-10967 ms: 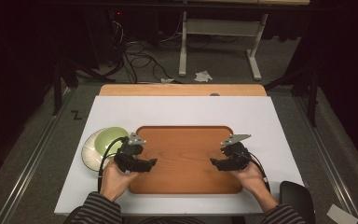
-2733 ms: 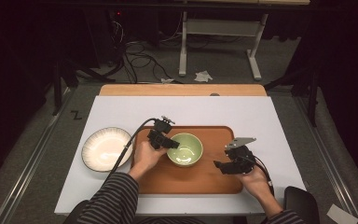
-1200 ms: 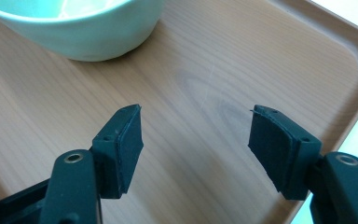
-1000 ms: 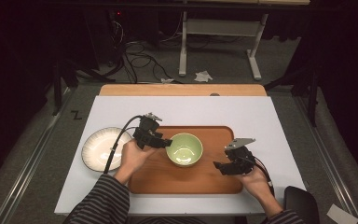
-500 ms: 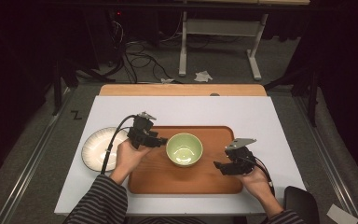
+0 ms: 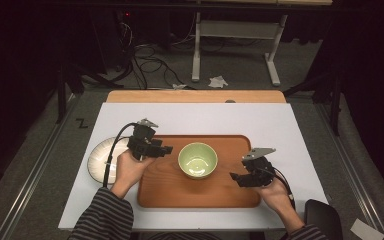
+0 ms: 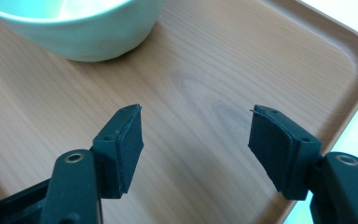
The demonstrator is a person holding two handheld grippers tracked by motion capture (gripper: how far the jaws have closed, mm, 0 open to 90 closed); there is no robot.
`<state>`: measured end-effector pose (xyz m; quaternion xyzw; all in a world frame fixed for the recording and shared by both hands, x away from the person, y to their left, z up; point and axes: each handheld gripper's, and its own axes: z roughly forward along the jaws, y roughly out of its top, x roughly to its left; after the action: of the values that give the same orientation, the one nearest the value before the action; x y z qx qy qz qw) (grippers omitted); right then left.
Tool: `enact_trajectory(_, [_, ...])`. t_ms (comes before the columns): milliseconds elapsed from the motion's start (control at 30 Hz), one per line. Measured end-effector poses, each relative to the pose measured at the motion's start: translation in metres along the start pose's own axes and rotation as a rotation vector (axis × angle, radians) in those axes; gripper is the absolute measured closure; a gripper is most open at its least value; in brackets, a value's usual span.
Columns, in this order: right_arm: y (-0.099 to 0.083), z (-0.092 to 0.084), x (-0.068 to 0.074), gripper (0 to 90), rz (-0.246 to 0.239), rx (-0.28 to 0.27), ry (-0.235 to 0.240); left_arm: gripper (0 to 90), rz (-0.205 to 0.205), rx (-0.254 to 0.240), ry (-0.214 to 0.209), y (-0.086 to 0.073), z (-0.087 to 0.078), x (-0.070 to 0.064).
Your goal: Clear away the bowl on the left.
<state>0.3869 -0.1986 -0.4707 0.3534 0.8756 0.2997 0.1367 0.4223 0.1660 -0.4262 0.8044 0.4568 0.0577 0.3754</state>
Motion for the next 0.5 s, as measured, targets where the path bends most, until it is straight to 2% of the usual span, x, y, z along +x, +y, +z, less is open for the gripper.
enact_trajectory(500, [-0.0008,-0.0022,-0.002,37.0,0.016,-0.01,-0.001,45.6,-0.002,-0.001,0.005,-0.005,-0.0034,-0.0019])
